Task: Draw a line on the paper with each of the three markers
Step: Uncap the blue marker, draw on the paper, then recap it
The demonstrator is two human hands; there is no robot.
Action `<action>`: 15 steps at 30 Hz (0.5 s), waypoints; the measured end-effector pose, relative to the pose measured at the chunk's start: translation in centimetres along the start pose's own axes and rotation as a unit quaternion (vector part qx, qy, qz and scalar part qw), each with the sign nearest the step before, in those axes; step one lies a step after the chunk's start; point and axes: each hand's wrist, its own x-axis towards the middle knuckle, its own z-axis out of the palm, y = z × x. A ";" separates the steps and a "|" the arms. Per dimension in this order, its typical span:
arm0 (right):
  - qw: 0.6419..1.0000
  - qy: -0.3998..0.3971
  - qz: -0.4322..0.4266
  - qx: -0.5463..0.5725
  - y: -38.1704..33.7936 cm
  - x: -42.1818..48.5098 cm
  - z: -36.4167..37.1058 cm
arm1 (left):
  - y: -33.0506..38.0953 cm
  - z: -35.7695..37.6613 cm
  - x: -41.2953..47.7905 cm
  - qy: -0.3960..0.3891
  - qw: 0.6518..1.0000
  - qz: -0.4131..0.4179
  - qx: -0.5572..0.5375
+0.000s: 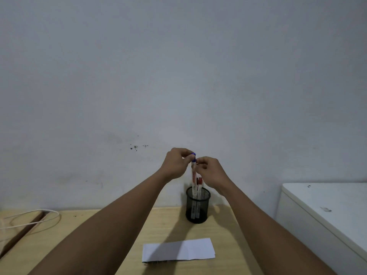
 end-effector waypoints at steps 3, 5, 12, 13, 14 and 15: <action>0.998 -0.039 -0.039 -0.025 -2.3 -1.2 0.8 | 0.5 -2.0 -1.0 0.038 0.999 -0.015 -0.024; 0.997 -0.047 -0.046 -0.046 -3.7 -2.0 1.7 | 0.8 -3.3 -1.6 0.054 0.998 -0.022 -0.011; 0.995 -0.020 -0.039 -0.089 -6.3 -2.9 5.8 | 0.2 -6.1 -3.6 0.114 0.991 -0.051 0.042; 0.995 -0.013 -0.039 -0.095 -6.6 -3.1 6.2 | -0.1 -6.3 -3.8 0.119 0.990 -0.059 0.043; 0.994 -0.006 -0.037 -0.103 -6.8 -3.3 6.6 | -0.4 -6.5 -3.9 0.123 0.989 -0.066 0.042; 0.993 0.003 -0.036 -0.110 -6.9 -3.5 7.0 | -0.6 -6.6 -4.1 0.128 0.988 -0.071 0.040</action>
